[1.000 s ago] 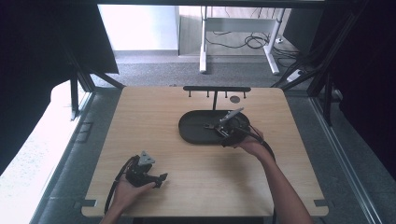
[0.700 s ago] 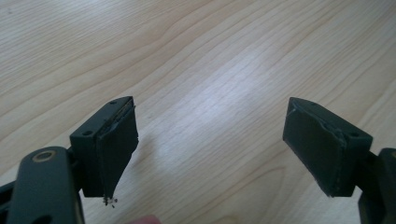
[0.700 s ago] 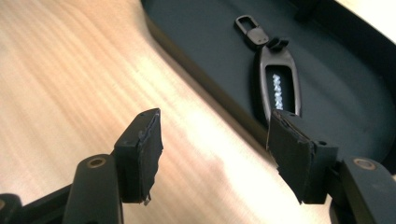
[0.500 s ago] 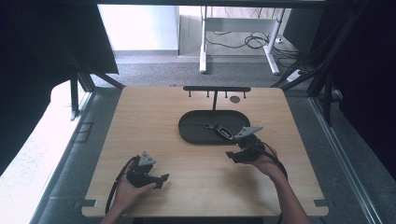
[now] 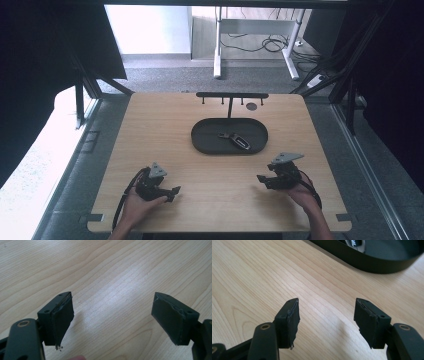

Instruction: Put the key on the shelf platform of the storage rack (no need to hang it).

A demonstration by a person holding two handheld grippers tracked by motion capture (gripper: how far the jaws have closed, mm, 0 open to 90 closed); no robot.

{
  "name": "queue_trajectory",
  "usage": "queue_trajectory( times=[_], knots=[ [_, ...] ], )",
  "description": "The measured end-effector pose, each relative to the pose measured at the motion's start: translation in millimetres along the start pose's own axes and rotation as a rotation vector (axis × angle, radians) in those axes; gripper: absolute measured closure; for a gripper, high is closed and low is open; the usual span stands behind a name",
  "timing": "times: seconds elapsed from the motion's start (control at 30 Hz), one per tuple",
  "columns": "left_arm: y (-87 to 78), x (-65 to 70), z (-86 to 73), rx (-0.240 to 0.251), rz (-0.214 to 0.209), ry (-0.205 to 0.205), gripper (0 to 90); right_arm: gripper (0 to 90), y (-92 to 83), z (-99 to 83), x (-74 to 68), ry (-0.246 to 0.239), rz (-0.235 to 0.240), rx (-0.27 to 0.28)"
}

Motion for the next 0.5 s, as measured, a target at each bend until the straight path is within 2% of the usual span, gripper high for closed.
queue_trajectory(
  times=[0.2,0.4,0.5],
  knots=[
    [0.2,0.6,-0.1,-0.001,-0.001,0.003,18.1,37.8,0.1,-2.8,2.6,0.012,-0.005,0.007],
    [-0.3,-0.8,0.4,0.002,-0.001,0.001,18.2,36.2,2.7,-3.4,-0.4,-0.01,-0.001,0.01],
    [0.4,-0.9,0.6,0.001,-0.001,0.003,18.2,33.9,3.3,-5.6,5.2,0.008,-0.022,0.008]
  ],
)
Point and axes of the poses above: each handheld gripper's, and its own axes: y roughly forward along the jaws, z roughly out of its top, x roughly to its right, the point moved 9 cm from there along y, roughly forward along the jaws, and after that the axes turned 2 degrees about z, right-handed, at the moved point
